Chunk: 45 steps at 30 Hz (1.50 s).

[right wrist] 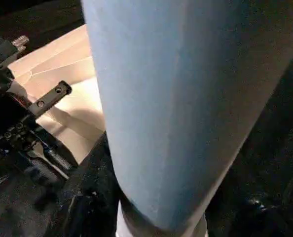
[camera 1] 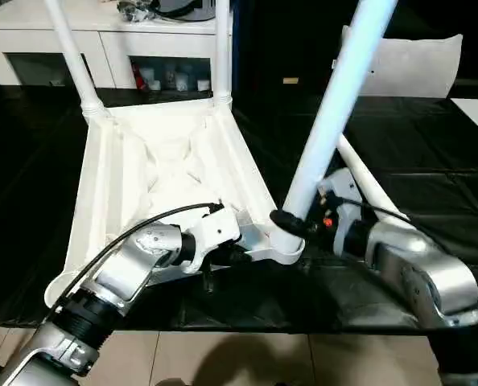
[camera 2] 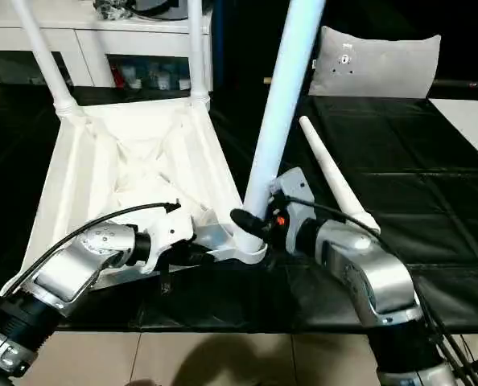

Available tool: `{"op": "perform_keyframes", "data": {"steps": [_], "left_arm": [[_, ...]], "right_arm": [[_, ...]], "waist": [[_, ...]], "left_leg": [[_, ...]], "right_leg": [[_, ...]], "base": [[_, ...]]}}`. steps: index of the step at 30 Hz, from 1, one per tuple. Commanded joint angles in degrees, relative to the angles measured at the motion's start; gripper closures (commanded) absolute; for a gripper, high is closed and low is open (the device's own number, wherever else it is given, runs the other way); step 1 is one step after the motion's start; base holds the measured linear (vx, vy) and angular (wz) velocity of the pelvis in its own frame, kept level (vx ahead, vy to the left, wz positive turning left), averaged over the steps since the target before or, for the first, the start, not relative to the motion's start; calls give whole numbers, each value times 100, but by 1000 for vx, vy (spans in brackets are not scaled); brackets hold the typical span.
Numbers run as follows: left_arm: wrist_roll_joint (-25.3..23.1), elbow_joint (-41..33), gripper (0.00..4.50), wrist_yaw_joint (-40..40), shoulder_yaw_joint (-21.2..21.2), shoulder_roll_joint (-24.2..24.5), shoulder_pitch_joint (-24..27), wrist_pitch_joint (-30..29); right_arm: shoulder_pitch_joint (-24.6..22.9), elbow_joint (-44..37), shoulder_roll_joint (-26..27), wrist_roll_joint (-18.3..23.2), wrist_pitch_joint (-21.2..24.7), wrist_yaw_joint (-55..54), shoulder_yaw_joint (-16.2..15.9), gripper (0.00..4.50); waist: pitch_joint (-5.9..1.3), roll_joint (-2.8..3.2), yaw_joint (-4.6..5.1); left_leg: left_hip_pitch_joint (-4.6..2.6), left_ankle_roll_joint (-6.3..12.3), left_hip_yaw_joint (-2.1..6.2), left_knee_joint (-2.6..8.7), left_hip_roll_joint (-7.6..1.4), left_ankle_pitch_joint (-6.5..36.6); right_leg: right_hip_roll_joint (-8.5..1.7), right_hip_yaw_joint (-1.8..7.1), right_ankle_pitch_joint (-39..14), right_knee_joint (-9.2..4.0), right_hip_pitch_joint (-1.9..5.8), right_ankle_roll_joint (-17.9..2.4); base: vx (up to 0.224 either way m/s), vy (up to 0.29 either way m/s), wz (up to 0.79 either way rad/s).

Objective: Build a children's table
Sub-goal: Insert table leg to table base

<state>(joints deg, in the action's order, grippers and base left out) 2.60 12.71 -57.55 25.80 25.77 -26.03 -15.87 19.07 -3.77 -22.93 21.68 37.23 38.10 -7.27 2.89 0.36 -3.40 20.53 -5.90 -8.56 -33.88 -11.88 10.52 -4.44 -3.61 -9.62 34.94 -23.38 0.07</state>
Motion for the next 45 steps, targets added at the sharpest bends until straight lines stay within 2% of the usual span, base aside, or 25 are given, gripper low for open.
{"op": "perform_keyframes", "data": {"steps": [1,4,9,13,17,18,21,23,26,28,29,31,35,38,39,40,42,45], "left_arm": [[46,-45,450,-223,78,-23,-6,193],[41,57,450,-299,57,-37,-69,321],[-13,212,450,-331,20,-58,-151,492],[-32,291,450,-339,8,-69,-193,608],[-34,338,450,-375,-4,-93,-212,686],[-39,342,450,-379,-10,-91,-210,686],[-20,362,450,-361,-48,-105,-205,678],[22,372,450,-343,-101,-129,-196,665],[69,398,450,-269,-190,-185,-183,666],[93,421,450,-205,-247,-231,-169,667],[93,421,450,-205,-247,-231,-169,667],[77,406,450,-207,-245,-230,-149,669],[40,389,450,-227,-227,-220,-144,675],[-28,372,450,-273,-187,-186,-134,711],[-67,387,450,-307,-159,-153,-139,755],[-69,388,450,-310,-157,-151,-139,758],[-76,385,450,-357,-135,-127,-152,774],[-83,398,450,-453,-117,-75,-204,812]], "right_arm": [[57,168,-56,-117,129,20,-110,262],[82,321,-117,-188,172,96,-212,262],[94,451,-108,-130,217,184,-188,262],[57,493,-130,-45,218,349,-189,262],[69,732,38,84,92,292,20,262],[47,837,149,218,57,278,184,262],[-42,962,268,396,15,275,416,262],[-156,1015,345,520,-30,296,562,262],[-352,1075,470,634,-125,318,706,262],[-582,1118,589,654,-257,293,760,262],[-582,1118,589,654,-257,293,760,262],[-867,996,636,374,-651,159,645,262],[-1022,791,510,-66,-1042,-13,434,262],[-999,681,331,-336,-1070,3,208,262],[-953,588,86,-549,-984,211,-126,262],[-951,582,66,-567,-981,230,-154,262],[-946,566,-31,-646,-958,322,-297,262],[-917,589,-161,-742,-913,510,-520,262]], "waist": [[-350,-15,-25],[-338,-12,-18],[-329,-12,-26],[-334,-5,-29],[-327,1,-22],[-319,14,-24],[-319,12,-17],[-323,30,-21],[-335,21,-25],[-326,59,-30],[-330,46,-29],[-315,49,-31],[-312,64,-18],[-295,104,8],[-300,105,12],[-313,98,11],[-326,97,9],[-326,90,9]], "left_leg": [[35,2,-68,411,-24,1315],[26,-11,-66,416,-16,1399],[5,-28,-61,424,-22,1561],[3,-22,-58,423,-24,1564],[-4,-21,-59,421,-16,1677],[-11,-26,-55,425,-14,1729],[-16,-30,-42,428,-15,1814],[-21,-22,-42,431,-21,1808],[-6,-14,-42,437,-27,1748],[-9,-3,-46,439,-28,1774],[-9,2,-51,437,-26,1782],[-3,16,-50,445,-17,1821],[-5,-1,-32,455,-8,1915],[-27,-16,-22,464,-2,2096],[-39,-11,-17,464,-2,2139],[-28,2,-16,470,-13,2083],[-23,38,-28,477,-21,1997],[-13,64,-32,478,-26,1971]], "right_leg": [[-247,210,-1978,-478,293,-778],[-243,202,-2108,-494,292,-789],[-259,202,-2441,-531,281,-682],[-257,203,-2435,-535,280,-673],[-259,193,-2557,-553,267,-687],[-263,187,-2676,-565,260,-663],[-271,174,-2884,-594,252,-597],[-273,180,-2809,-593,246,-622],[-268,182,-2598,-564,262,-693],[-270,183,-2577,-571,254,-729],[-273,184,-2590,-584,257,-719],[-274,178,-2830,-602,249,-620],[-273,161,-3187,-642,235,-438],[-253,147,-3319,-678,214,-370],[-253,145,-3308,-682,215,-367],[-250,158,-3110,-664,240,-396],[-251,171,-2862,-644,241,-492],[-252,174,-2770,-623,254,-568]], "base": [[0,0,0],[0,0,0],[0,0,0],[0,0,0],[0,0,0],[0,0,0],[0,0,0],[0,0,0],[0,0,0],[0,0,0],[0,0,0],[0,0,0],[0,0,0],[0,0,0],[0,0,0],[0,0,0],[0,0,0],[0,0,0]]}}
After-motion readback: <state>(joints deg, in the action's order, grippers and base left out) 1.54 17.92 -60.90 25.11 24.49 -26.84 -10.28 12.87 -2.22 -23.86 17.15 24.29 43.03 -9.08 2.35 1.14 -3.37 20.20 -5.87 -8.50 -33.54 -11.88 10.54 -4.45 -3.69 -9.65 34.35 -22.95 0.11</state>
